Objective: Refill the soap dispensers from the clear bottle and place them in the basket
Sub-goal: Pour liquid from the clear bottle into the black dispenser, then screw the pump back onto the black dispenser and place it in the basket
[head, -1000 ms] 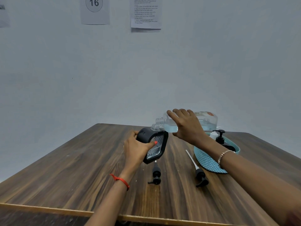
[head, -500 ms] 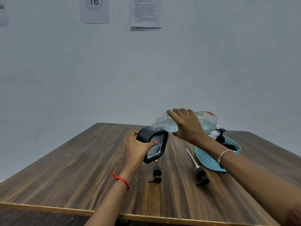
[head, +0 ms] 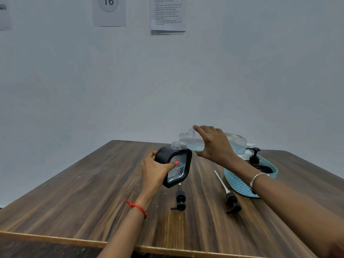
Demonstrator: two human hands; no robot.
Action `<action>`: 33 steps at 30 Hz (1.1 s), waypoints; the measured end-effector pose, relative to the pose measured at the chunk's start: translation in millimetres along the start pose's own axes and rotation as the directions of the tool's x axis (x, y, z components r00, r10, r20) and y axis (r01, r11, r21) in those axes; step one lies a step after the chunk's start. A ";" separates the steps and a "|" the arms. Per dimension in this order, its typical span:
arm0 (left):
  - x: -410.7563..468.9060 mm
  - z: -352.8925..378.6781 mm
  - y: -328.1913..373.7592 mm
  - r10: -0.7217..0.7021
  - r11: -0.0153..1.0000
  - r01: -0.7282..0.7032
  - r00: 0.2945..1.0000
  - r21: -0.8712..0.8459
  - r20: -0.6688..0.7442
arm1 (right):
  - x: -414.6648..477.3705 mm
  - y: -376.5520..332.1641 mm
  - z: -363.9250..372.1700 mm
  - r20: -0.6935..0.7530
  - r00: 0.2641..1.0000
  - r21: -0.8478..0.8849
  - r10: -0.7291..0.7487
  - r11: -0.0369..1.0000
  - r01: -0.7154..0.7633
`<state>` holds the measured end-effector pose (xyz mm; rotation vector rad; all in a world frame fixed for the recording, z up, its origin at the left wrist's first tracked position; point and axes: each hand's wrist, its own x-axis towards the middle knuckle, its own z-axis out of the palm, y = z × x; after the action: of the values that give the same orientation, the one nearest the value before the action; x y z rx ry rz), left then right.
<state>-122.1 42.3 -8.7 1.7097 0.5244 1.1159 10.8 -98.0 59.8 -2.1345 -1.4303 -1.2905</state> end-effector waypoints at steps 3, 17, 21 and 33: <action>2.9 -1.7 -2.5 -0.008 1.000 0.008 1.000 -0.024 0.015 | 1.4 -1.3 -1.4 -0.003 0.995 0.190 0.105 0.977 -0.102; 14.9 -5.8 -16.3 -0.062 0.984 0.080 0.991 -0.157 0.116 | -21.7 50.2 30.0 0.476 0.671 0.785 0.569 0.071 -0.616; 19.0 -3.9 -19.8 -0.070 0.981 0.090 0.990 -0.171 0.120 | -31.2 60.7 45.0 0.531 0.685 0.805 0.498 -0.046 -0.591; 25.0 -2.3 -27.8 -0.093 0.967 0.119 0.988 -0.223 0.125 | -34.6 59.5 60.4 0.567 0.722 0.795 0.396 -0.035 -0.605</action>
<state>-107.9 74.1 -22.6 1.5149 0.3938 0.9575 88.5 -109.2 12.7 -1.4463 -0.8130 0.2473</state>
